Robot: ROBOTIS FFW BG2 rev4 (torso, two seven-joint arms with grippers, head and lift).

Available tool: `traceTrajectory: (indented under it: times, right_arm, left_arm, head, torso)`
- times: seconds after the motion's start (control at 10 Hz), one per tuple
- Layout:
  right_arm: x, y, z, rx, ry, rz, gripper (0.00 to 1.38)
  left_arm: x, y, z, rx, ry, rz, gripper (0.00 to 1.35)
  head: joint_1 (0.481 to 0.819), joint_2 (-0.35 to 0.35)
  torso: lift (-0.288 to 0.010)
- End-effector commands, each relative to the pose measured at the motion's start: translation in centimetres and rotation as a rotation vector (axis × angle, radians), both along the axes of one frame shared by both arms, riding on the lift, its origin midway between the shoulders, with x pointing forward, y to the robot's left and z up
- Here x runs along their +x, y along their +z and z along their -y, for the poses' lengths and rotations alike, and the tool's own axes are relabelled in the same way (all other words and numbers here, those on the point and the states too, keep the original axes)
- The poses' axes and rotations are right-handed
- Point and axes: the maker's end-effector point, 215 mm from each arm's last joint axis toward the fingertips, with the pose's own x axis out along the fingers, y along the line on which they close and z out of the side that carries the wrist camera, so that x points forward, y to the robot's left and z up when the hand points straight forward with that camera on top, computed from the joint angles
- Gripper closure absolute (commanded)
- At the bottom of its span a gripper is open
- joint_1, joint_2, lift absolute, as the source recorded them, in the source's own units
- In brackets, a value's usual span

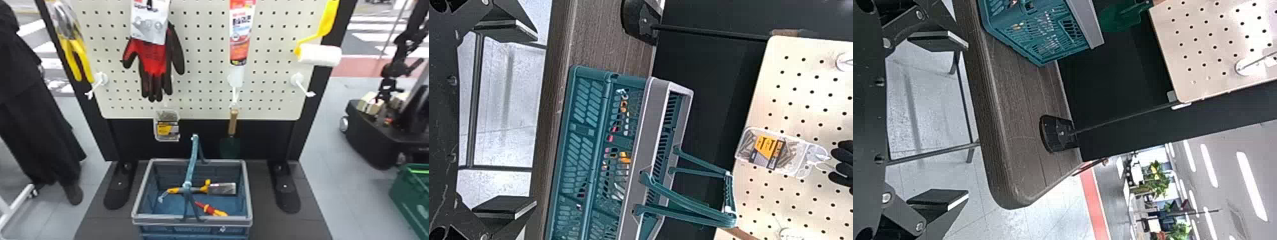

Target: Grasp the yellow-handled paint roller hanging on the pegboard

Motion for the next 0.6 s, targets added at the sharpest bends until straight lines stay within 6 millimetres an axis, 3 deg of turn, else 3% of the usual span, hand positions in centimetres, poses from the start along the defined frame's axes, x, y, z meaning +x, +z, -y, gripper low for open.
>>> traceTrajectory:
  times: [0.0, 0.5]
  right_arm:
    - [0.02, 0.01, 0.01, 0.001, -0.001, 0.0, 0.24]
    - [0.34, 0.56, 0.16, 0.0, -0.002, 0.013, 0.23]
  left_arm:
    - [0.01, 0.0, -0.01, -0.001, 0.001, 0.0, 0.14]
    - [-0.06, -0.17, 0.17, -0.003, -0.005, -0.006, 0.14]
  head:
    - [0.549, 0.0]
    - [0.549, 0.0]
  torso:
    - [-0.1]
    - [-0.1]
